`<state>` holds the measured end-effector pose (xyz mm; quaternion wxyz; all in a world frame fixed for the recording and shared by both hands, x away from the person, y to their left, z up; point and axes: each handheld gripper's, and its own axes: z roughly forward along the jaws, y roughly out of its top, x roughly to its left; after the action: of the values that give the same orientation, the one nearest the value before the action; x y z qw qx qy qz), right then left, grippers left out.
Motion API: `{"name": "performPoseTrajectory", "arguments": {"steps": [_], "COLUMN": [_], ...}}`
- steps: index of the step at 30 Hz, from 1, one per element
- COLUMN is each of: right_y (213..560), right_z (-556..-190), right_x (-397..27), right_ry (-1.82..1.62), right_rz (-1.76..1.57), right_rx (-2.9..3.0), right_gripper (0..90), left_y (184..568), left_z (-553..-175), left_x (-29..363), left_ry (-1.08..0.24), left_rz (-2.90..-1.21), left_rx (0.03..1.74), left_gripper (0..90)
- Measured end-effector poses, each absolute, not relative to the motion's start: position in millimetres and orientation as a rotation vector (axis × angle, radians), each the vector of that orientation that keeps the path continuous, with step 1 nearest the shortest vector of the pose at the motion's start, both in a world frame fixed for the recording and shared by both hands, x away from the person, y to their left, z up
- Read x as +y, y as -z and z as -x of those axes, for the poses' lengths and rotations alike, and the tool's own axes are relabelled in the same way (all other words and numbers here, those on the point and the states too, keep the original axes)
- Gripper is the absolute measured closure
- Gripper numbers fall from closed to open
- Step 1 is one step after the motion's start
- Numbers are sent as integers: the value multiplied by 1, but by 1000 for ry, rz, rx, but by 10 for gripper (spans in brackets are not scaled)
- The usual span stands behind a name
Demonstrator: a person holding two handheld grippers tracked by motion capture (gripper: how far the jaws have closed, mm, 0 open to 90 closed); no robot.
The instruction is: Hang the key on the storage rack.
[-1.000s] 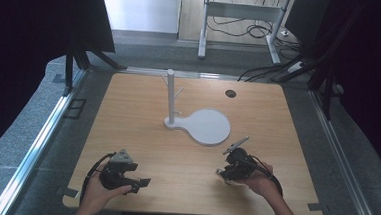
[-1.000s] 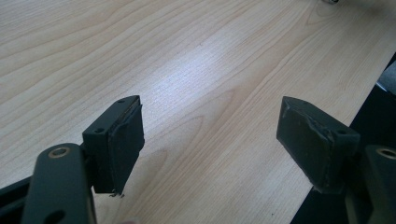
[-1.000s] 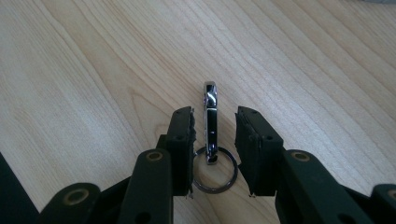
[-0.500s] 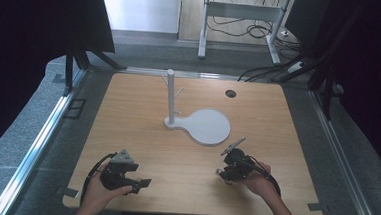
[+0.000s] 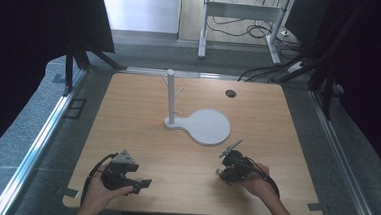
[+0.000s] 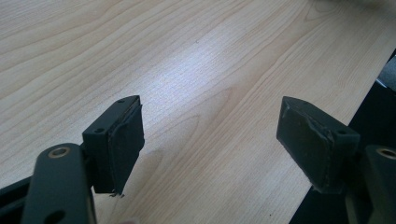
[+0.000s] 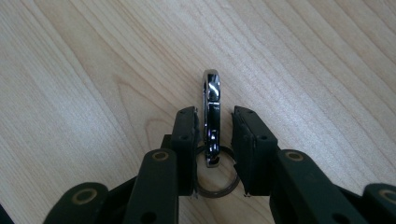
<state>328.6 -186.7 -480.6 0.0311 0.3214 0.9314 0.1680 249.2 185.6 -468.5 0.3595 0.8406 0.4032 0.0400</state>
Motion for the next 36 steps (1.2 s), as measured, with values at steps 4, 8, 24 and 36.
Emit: {"name": "performPoseTrajectory", "arguments": {"steps": [4, 8, 24, 36], "right_y": [480, 480, 477, 444], "right_z": [-327, -326, -326, -333], "right_x": [-185, -185, -184, -182], "right_ry": [-491, -485, -476, -555], "right_rz": [-977, -972, -949, -927], "right_rx": [2865, 2861, 2884, 2797], "right_gripper": [745, 777, 845, 846], "left_y": [469, 469, 470, 469], "left_z": [-250, -250, -250, -249], "left_x": [185, 185, 186, 185], "left_ry": [-103, -102, -102, -104], "left_rz": [-2175, -2177, -2173, -2174], "left_rx": [1034, 1034, 1039, 1035], "left_gripper": [236, 236, 236, 236]}}
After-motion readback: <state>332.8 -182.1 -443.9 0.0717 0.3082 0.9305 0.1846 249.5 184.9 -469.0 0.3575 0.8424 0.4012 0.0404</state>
